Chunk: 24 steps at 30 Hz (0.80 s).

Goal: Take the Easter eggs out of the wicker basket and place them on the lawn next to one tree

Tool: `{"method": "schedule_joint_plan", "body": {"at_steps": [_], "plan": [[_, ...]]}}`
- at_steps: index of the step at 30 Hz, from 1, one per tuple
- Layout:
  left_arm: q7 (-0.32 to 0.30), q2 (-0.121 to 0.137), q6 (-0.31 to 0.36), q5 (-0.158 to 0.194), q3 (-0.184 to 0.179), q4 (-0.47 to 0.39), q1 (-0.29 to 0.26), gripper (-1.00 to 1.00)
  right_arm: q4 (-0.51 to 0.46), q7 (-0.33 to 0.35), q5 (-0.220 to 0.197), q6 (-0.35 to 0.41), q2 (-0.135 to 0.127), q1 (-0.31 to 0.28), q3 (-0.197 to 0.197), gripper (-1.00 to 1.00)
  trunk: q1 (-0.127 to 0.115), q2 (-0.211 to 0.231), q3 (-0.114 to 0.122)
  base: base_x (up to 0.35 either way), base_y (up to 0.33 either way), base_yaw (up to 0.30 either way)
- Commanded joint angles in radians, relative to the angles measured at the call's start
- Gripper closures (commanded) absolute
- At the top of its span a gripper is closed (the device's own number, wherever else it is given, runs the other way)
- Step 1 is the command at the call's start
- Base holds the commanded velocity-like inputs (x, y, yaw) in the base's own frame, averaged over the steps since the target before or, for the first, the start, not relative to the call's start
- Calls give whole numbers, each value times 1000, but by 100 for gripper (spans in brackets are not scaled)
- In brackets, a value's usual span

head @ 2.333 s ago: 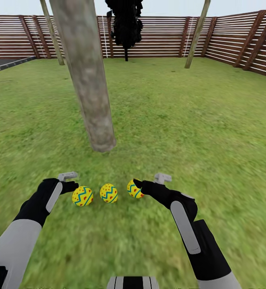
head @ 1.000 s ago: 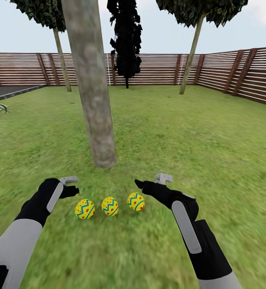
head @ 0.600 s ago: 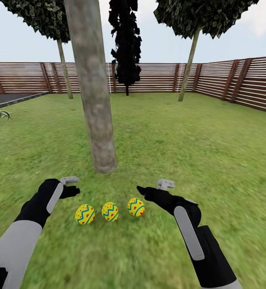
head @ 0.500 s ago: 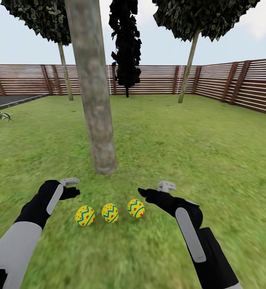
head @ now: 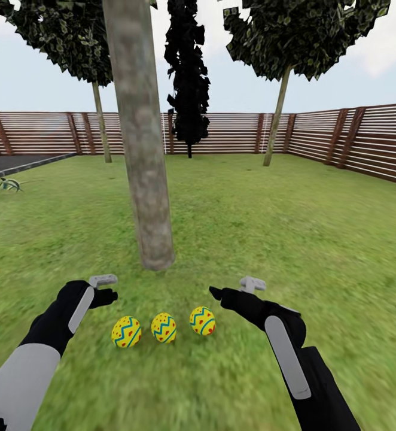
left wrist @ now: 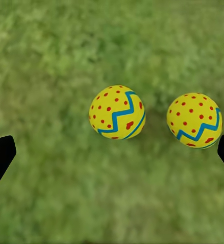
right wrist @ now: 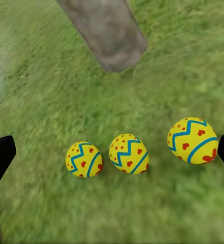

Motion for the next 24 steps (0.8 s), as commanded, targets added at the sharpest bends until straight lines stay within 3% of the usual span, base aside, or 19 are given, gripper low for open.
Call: {"method": "schedule_joint_plan", "body": {"at_steps": [1, 9, 18, 24], "plan": [[8, 0, 3, 11, -1, 0, 1, -100, -1, -10, -10, 2, 0, 1, 0, -100, -1, 0, 3, 0, 0, 0], [4, 0, -3, 12, 0, 5, 21, -100, 2, -7, -2, -1, 0, 42, -5, -100, -4, 2, 34, 0, 0, 0], [3, 0, -96, 13, -1, 10, 79, -100, 9, -8, 0, -16, -5, 68, -6, -100, -8, 4, 69, 0, 0, 0], [0, 0, -124, 13, 0, 10, 113, -100, 9, -10, -1, -25, -38, 90, -6, -100, -11, 5, 92, 0, 0, 0]]}}
